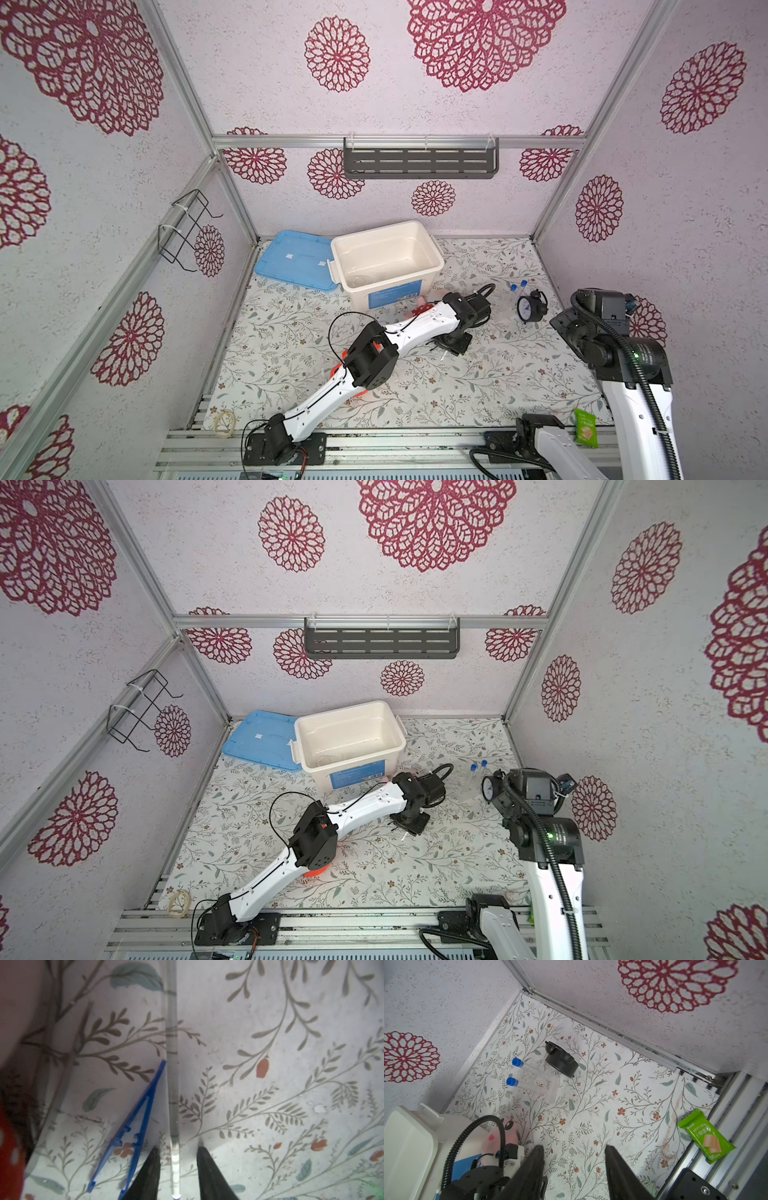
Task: Organize the chemistry lab equipment
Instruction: 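Reach the left gripper across to the glass stirring rod while the right draws back, then close the left gripper on the glass stirring rod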
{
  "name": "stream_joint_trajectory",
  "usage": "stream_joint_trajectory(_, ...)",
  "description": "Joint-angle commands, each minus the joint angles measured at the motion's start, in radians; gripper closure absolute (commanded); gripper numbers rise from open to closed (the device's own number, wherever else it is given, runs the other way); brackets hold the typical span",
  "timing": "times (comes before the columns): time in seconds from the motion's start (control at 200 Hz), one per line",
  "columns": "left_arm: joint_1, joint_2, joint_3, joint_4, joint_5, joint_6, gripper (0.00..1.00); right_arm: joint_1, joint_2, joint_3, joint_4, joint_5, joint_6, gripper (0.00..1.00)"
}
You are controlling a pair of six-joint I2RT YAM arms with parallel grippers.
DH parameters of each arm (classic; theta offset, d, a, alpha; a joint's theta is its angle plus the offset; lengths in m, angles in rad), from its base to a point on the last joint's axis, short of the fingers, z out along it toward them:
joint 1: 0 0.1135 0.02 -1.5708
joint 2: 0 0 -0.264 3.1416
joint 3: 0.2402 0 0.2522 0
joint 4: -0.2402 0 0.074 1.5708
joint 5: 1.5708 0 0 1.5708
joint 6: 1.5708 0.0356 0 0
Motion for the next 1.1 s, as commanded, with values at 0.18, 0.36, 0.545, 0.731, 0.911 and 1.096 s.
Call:
stream_joint_trajectory(0.18, 0.002, -0.003, -0.069, -0.040, -0.027, 0.035, 0.83, -0.004, -0.010, -0.004, 0.020, 0.011, -0.003, 0.49)
stream_joint_trajectory(0.36, 0.003, -0.109, -0.240, 0.008, -0.047, 0.062, 0.90, -0.004, -0.014, -0.030, 0.041, -0.016, -0.001, 0.49)
stream_joint_trajectory(0.545, 0.003, -0.212, -0.361, 0.059, -0.045, 0.083, 0.93, -0.003, -0.022, -0.067, 0.054, -0.052, -0.020, 0.49)
stream_joint_trajectory(0.731, 0.002, -0.276, -0.409, 0.099, -0.035, 0.096, 0.96, 0.003, -0.066, -0.170, 0.068, -0.161, -0.081, 0.49)
stream_joint_trajectory(0.911, 0.003, -0.338, -0.454, 0.148, 0.004, 0.082, 0.97, 0.027, -0.106, -0.353, 0.143, -0.445, -0.181, 0.50)
stream_joint_trajectory(1.096, 0.003, -0.383, -0.515, 0.191, 0.011, 0.071, 0.98, 0.044, -0.096, -0.457, 0.129, -0.516, -0.169, 0.50)
